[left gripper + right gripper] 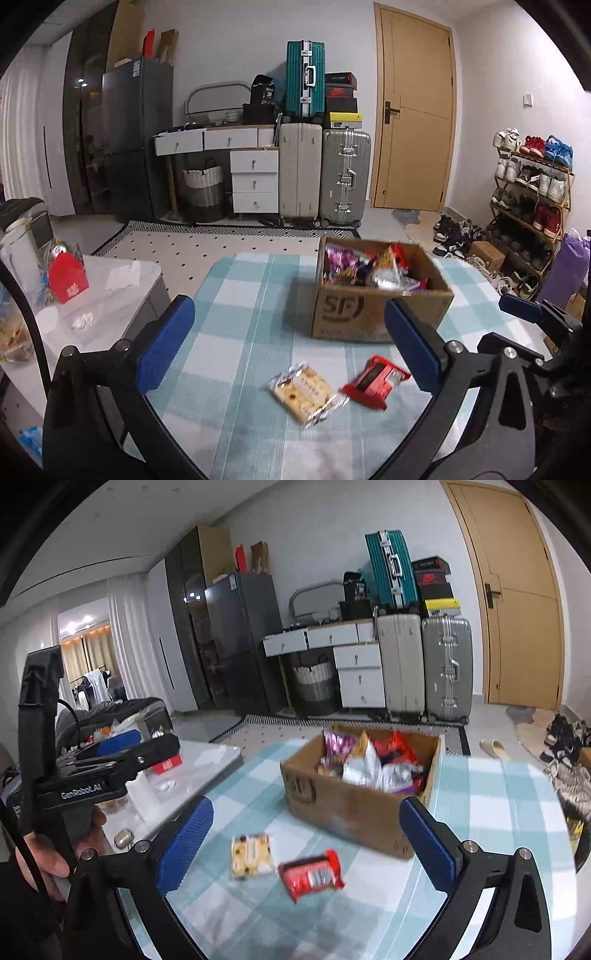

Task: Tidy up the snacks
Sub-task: 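Withdraw both grippers from the box back toward the last two packs, then grasp the red wafer pack with the right gripper and lift it, then grasp the yellow cream cake pack with the left gripper while the right holds the red pack, then carry the cake pack and red wafer pack over the cardboard box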

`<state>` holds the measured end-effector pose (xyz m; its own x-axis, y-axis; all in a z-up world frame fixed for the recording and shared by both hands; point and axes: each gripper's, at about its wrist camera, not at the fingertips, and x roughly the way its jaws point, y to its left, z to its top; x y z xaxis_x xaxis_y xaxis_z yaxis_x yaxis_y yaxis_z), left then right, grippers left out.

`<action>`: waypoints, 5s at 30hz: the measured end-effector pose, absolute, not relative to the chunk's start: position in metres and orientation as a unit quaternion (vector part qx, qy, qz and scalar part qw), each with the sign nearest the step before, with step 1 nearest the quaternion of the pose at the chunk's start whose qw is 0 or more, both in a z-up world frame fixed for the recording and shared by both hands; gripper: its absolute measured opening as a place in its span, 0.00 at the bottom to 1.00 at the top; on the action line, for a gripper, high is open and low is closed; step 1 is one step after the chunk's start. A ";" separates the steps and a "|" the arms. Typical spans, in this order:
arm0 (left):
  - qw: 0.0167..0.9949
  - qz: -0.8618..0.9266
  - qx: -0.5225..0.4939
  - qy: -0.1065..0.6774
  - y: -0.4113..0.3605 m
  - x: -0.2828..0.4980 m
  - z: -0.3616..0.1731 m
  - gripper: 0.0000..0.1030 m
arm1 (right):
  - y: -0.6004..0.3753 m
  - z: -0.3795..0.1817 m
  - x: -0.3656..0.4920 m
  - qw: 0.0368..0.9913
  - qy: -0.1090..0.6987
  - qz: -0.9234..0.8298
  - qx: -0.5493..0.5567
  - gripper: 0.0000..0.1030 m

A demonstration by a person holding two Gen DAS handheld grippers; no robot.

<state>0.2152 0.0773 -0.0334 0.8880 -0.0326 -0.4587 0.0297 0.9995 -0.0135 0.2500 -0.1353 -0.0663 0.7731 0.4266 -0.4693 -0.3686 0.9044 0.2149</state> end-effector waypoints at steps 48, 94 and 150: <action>0.945 -0.033 -0.047 0.323 0.097 0.191 -0.181 0.99 | -0.064 -0.227 0.352 0.860 0.464 0.211 -0.024 0.88; 0.890 0.008 -0.028 0.455 0.073 0.283 -0.196 0.99 | -0.120 -0.193 0.287 0.899 0.367 0.218 0.101 0.51; 0.907 -0.065 -0.048 0.414 0.078 0.253 -0.093 0.55 | -0.132 -0.088 0.243 0.911 0.311 0.234 0.135 0.51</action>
<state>0.2528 0.0781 -0.0931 0.6492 -0.1570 -0.7442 0.0779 0.9870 -0.1403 0.2429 -0.1323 -0.0884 0.6969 0.5111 -0.5031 -0.3435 0.8537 0.3915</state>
